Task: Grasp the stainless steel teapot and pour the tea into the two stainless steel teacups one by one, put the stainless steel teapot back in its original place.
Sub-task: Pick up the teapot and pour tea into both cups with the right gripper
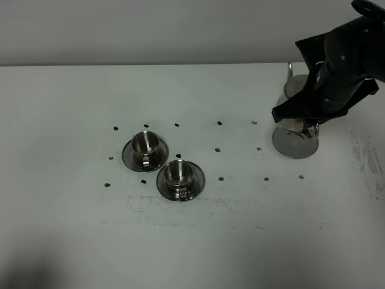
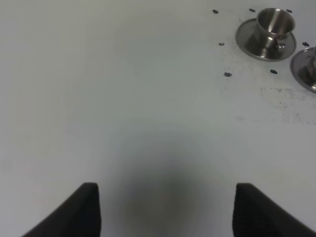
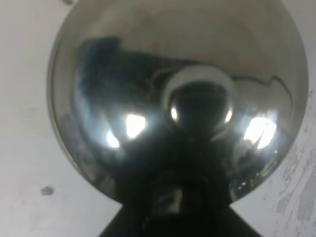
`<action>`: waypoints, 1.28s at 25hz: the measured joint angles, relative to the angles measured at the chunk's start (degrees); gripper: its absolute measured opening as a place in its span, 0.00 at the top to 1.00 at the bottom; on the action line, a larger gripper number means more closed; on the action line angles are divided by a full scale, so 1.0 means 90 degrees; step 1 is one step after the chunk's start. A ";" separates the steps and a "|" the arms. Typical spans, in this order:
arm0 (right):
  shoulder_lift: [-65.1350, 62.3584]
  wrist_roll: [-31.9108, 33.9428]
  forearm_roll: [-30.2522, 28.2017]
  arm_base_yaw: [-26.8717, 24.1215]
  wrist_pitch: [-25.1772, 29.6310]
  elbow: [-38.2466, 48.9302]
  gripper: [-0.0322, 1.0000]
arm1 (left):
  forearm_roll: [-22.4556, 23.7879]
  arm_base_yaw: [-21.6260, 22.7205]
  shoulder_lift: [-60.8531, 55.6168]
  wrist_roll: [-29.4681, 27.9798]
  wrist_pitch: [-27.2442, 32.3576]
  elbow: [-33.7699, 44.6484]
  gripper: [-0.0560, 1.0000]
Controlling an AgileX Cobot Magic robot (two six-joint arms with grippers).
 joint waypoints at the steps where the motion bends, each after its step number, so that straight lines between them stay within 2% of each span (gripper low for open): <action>1: -0.0038 -0.0102 0.0000 0.0067 0.0000 0.0041 0.76 | 0.0000 0.0000 0.0000 0.0000 0.0000 0.0000 0.41; 5: -0.0031 -0.0572 0.0015 0.0467 0.0021 0.0063 0.76 | 0.0000 0.0000 0.0000 0.0000 0.0000 0.0000 0.41; 12: -0.0013 -0.2106 -0.0165 0.1148 -0.0010 -0.0572 0.76 | 0.0000 0.0000 0.0000 0.0000 0.0000 0.0000 0.41; 19: 0.0351 -0.4373 -0.0167 0.1372 0.0233 -0.1379 0.76 | 0.0000 0.0000 0.0000 0.0000 0.0000 0.0000 0.41; 25: 0.0845 -0.5904 0.0012 0.1641 0.0233 -0.1831 0.76 | 0.0000 0.0000 0.0000 0.0000 0.0000 0.0000 0.41; 28: 0.1104 -0.6361 -0.0023 0.1785 0.0238 -0.1990 0.76 | 0.0000 0.0000 0.0000 0.0000 0.0000 0.0000 0.41; 32: 0.1369 -0.6545 -0.0395 0.1995 0.0235 -0.2170 0.76 | 0.0000 0.0000 0.0000 0.0000 0.0000 0.0000 0.41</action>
